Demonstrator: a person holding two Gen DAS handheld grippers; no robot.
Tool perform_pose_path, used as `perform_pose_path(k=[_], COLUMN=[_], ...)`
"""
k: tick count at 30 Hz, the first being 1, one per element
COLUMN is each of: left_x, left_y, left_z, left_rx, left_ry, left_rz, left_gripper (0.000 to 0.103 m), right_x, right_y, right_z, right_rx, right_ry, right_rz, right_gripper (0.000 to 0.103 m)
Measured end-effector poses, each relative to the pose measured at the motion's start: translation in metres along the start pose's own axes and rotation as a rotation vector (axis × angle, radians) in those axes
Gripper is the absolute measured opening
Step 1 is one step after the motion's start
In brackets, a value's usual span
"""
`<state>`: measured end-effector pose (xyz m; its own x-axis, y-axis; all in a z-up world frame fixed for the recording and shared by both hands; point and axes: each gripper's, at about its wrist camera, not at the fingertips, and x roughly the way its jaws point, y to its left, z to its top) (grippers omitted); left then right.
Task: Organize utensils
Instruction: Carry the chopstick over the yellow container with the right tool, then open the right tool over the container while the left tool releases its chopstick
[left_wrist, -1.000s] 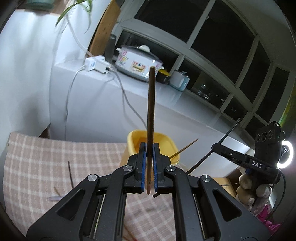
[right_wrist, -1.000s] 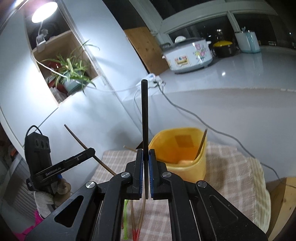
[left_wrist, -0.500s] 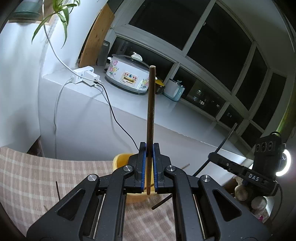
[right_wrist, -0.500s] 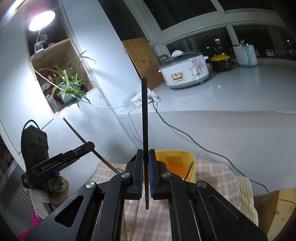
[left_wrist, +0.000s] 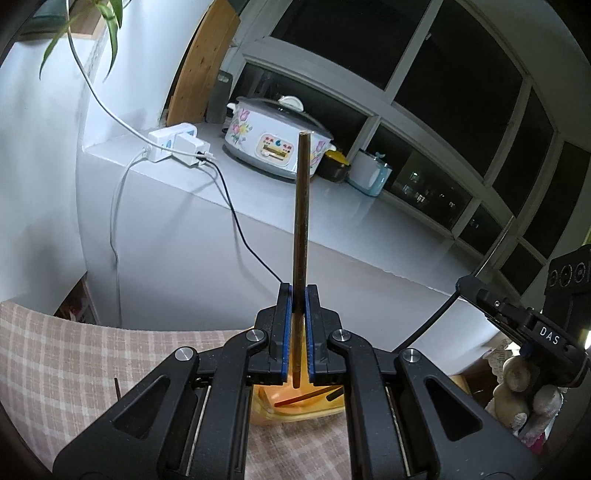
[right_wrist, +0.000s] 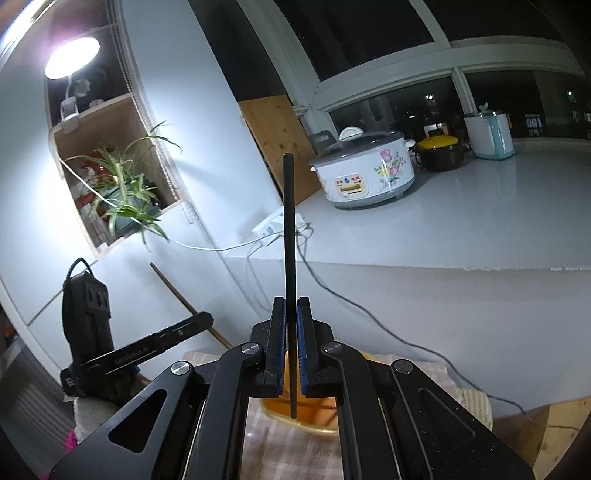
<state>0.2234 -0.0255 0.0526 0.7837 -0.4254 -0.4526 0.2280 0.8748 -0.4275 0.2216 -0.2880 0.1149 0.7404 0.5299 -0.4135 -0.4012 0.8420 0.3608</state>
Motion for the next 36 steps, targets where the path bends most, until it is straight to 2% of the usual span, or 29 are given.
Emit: perform_pose_path(k=[15,26,36], left_x=[0.040,0.048,0.044], left_y=[0.005,-0.002,-0.011], left_z=[-0.007,-0.012,-0.017], left_rx=[0.018,0.036,0.059], left_ry=[0.085,0.113,0.117], left_rz=[0.043,0.042,0.042], left_gripper=[0.004,0.004,0.004], right_x=[0.045,0.055,0.051], right_y=[-0.016,-0.007,-0.006], right_z=[-0.021,-0.040,-0.051], right_rx=[-0.002,-0.055,-0.068], right_ry=[0.114,0.168,0.180], right_rz=[-0.045,-0.058,-0.079], right_gripper=[0.004,0.004,0.004])
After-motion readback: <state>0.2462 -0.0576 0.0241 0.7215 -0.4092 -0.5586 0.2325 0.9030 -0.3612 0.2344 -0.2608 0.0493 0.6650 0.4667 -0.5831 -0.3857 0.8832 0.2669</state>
